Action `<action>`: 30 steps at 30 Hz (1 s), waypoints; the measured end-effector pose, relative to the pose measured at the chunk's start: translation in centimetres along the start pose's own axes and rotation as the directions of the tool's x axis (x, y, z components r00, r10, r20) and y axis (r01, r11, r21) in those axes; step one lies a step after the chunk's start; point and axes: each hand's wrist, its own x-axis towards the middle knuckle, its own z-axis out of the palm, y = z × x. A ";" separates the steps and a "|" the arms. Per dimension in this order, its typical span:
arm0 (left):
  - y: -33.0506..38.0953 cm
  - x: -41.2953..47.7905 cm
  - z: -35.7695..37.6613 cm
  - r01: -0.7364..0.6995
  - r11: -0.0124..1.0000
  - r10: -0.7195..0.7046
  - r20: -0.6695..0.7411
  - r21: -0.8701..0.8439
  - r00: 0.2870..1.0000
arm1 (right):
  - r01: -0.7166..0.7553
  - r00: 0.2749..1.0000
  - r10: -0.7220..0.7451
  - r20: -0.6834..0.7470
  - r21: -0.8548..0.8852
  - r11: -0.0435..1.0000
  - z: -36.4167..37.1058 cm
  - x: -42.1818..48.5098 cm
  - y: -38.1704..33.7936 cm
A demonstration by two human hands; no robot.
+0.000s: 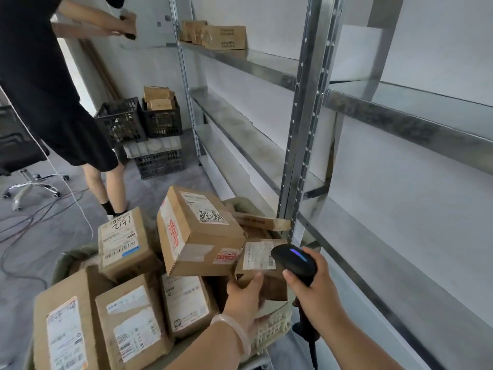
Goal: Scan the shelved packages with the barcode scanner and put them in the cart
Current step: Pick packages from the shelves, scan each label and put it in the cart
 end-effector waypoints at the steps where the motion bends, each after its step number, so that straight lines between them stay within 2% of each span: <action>1: 0.1 0.2 0.0 -0.006 1.000 0.006 0.016 0.004 1.000 | 0.002 1.000 -0.002 0.002 0.000 1.000 0.2 0.5 0.0; 8: 0.4 1.0 -0.5 -0.070 0.993 0.058 0.121 0.098 0.991 | 0.058 0.997 -0.058 -0.049 0.004 0.998 1.0 3.2 -0.5; 15: 0.7 1.9 -1.1 -0.147 0.933 0.129 0.076 0.328 0.989 | 0.057 0.998 -0.058 -0.027 -0.031 0.998 1.7 4.2 -0.2; 21: 0.8 1.5 -1.1 -0.194 0.927 0.155 0.145 0.321 0.977 | 0.051 0.999 -0.050 0.016 -0.075 0.996 1.8 4.4 0.5; 30: 1.0 1.3 -1.0 -0.182 0.941 0.131 0.187 0.285 0.973 | 0.038 0.999 -0.035 0.028 -0.121 0.992 1.8 4.4 1.3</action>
